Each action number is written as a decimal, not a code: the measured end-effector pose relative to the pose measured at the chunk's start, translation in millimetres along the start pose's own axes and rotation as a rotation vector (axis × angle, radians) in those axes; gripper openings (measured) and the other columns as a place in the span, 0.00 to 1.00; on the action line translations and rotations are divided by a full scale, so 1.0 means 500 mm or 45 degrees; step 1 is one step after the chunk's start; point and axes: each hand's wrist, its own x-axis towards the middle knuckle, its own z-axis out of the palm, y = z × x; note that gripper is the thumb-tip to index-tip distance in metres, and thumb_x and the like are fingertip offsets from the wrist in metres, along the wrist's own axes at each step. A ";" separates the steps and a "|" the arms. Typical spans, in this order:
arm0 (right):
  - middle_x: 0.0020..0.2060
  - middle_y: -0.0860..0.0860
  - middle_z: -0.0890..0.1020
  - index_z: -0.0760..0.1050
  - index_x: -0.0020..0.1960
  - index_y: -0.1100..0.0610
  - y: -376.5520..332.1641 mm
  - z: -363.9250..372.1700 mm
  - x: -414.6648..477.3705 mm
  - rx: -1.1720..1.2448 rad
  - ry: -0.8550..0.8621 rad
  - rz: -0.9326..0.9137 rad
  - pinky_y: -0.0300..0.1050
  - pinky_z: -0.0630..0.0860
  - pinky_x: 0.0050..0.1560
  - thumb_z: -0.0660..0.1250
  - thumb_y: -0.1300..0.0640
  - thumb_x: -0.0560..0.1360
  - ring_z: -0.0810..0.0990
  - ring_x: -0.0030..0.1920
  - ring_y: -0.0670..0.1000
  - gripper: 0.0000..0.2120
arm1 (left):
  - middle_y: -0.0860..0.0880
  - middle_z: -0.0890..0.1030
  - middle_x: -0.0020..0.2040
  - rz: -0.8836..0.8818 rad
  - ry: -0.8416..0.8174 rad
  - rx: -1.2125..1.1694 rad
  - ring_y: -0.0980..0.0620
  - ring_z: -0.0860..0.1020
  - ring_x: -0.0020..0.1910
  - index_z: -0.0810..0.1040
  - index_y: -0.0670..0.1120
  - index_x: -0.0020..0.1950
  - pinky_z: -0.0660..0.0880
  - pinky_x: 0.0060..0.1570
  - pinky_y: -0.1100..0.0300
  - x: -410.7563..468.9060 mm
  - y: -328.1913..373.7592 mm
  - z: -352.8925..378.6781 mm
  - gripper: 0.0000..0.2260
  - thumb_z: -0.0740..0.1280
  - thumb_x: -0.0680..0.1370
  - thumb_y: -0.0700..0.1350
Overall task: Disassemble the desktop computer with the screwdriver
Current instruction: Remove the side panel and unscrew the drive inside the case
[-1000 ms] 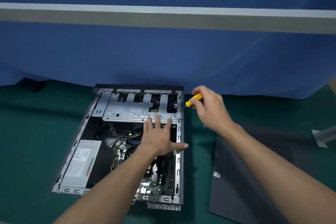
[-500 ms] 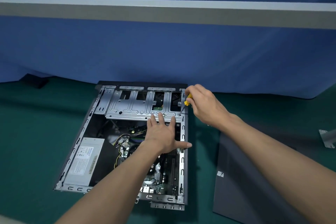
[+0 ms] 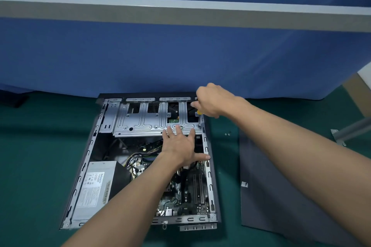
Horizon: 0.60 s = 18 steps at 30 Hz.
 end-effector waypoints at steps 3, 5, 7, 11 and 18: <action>0.21 0.53 0.76 0.70 0.32 0.59 -0.016 -0.014 0.010 0.015 -0.125 0.135 0.42 0.70 0.30 0.58 0.57 0.78 0.76 0.26 0.52 0.17 | 0.34 0.47 0.77 0.065 -0.026 -0.063 0.29 0.45 0.75 0.44 0.52 0.79 0.48 0.73 0.37 -0.001 -0.015 -0.008 0.46 0.57 0.71 0.74; 0.14 0.49 0.73 0.72 0.29 0.59 -0.024 -0.020 0.017 -0.004 -0.206 0.203 0.39 0.68 0.28 0.58 0.61 0.76 0.75 0.23 0.49 0.17 | 0.34 0.48 0.77 0.104 -0.029 -0.088 0.29 0.46 0.75 0.45 0.52 0.79 0.49 0.73 0.37 -0.002 -0.024 -0.010 0.44 0.59 0.72 0.72; 0.14 0.48 0.72 0.71 0.28 0.59 -0.028 -0.025 0.023 -0.030 -0.265 0.215 0.38 0.66 0.26 0.58 0.62 0.77 0.72 0.22 0.49 0.18 | 0.34 0.48 0.77 0.132 -0.034 -0.104 0.29 0.46 0.75 0.47 0.52 0.79 0.50 0.73 0.38 -0.001 -0.031 -0.011 0.43 0.60 0.72 0.71; 0.29 0.51 0.73 0.69 0.34 0.58 -0.028 -0.026 0.030 -0.161 -0.314 0.150 0.41 0.65 0.28 0.59 0.60 0.78 0.70 0.30 0.51 0.14 | 0.34 0.49 0.77 0.133 -0.036 -0.106 0.28 0.47 0.74 0.49 0.52 0.79 0.51 0.73 0.38 0.004 -0.031 -0.011 0.42 0.61 0.73 0.70; 0.33 0.53 0.69 0.64 0.33 0.57 -0.007 -0.020 0.020 -0.303 -0.290 -0.052 0.43 0.63 0.28 0.62 0.55 0.78 0.67 0.30 0.51 0.16 | 0.34 0.48 0.77 0.127 -0.030 -0.107 0.28 0.46 0.74 0.48 0.53 0.79 0.50 0.73 0.37 0.010 -0.031 -0.005 0.42 0.60 0.73 0.71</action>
